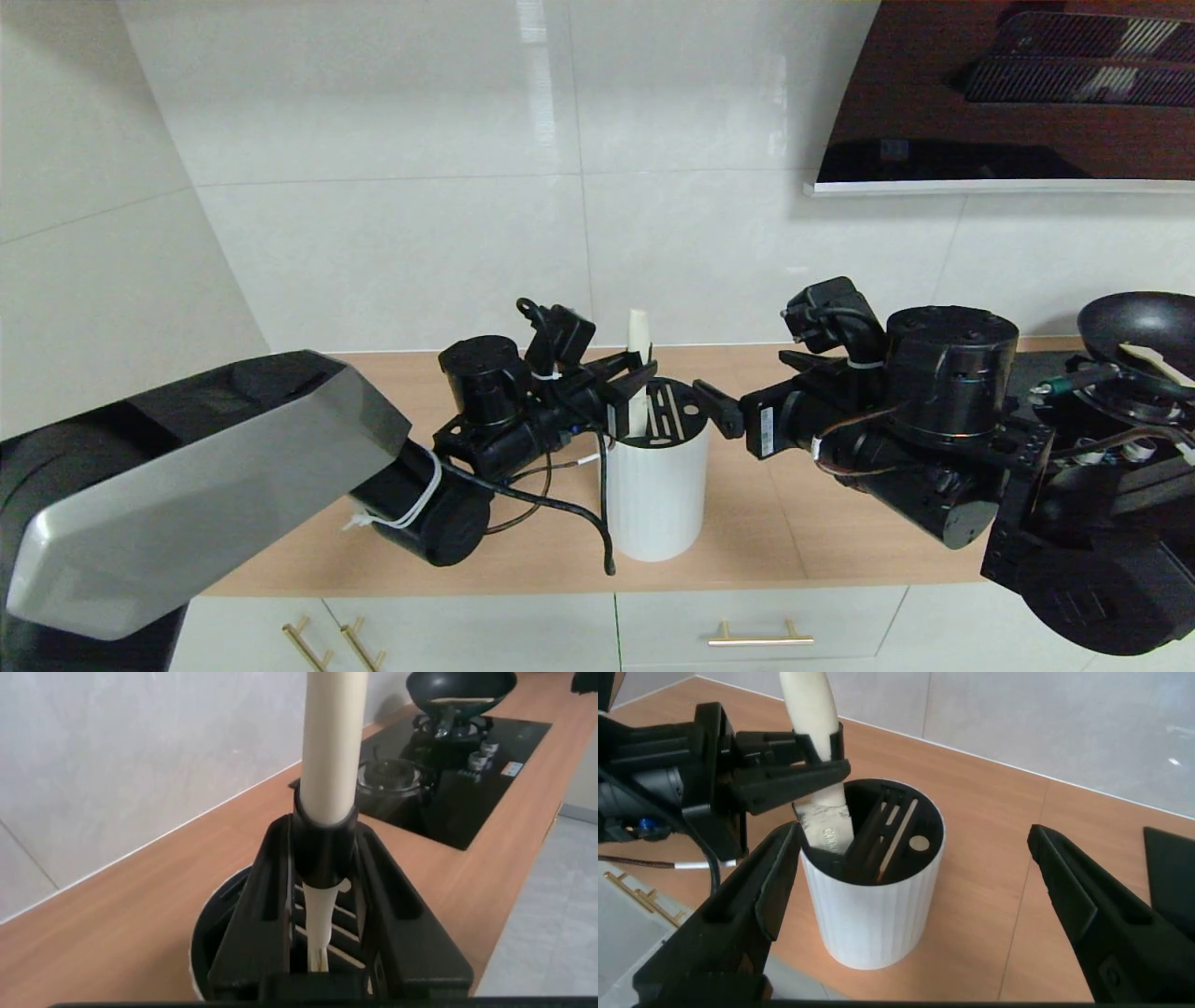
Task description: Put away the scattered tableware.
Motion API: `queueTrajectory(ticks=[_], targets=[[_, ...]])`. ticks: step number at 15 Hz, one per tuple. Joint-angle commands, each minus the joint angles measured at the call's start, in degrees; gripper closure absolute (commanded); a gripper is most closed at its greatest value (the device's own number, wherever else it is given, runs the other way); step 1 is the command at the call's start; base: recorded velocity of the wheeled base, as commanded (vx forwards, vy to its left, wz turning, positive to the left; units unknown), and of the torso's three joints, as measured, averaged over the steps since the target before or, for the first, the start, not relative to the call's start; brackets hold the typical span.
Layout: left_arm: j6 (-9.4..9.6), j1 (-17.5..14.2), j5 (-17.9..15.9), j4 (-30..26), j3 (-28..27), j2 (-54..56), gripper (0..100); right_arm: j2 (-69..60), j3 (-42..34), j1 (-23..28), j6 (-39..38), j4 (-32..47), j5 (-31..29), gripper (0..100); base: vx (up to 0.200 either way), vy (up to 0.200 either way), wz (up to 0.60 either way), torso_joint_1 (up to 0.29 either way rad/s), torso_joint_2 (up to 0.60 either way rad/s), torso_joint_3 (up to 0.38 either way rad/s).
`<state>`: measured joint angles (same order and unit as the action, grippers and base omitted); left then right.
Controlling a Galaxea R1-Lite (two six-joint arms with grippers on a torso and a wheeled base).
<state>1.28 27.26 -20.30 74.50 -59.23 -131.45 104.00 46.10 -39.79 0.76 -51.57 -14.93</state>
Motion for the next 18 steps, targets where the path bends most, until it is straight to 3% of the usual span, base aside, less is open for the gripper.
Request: queueTrajectory(ticks=[1, 9, 10, 18], targets=[[-0.05, -0.1, -0.01, -0.58, 0.08, -0.82, 100, -0.02, 0.04, -0.02, 0.04, -0.03, -0.01, 0, 0.0, 0.0, 0.0, 0.0, 0.0, 0.0], [0.04, -0.01, 2.28, -0.32, 0.08, 1.29, 100, 0.15, 0.04, -0.02, 0.04, -0.03, -0.1, 0, 0.0, 0.0, 0.0, 0.0, 0.0, 0.0], [0.04, -0.01, 2.72, -0.58, -0.09, 1.37, 0, 0.15, -0.05, -0.02, -0.05, -0.03, -0.1, 0, 0.0, 0.0, 0.0, 0.0, 0.0, 0.0], [-0.05, 0.08, 5.53, 3.46, 1.23, 6.82, 0, 0.06, 0.04, -0.02, 0.04, -0.03, -0.1, 0, 0.0, 0.0, 0.0, 0.0, 0.0, 0.0]])
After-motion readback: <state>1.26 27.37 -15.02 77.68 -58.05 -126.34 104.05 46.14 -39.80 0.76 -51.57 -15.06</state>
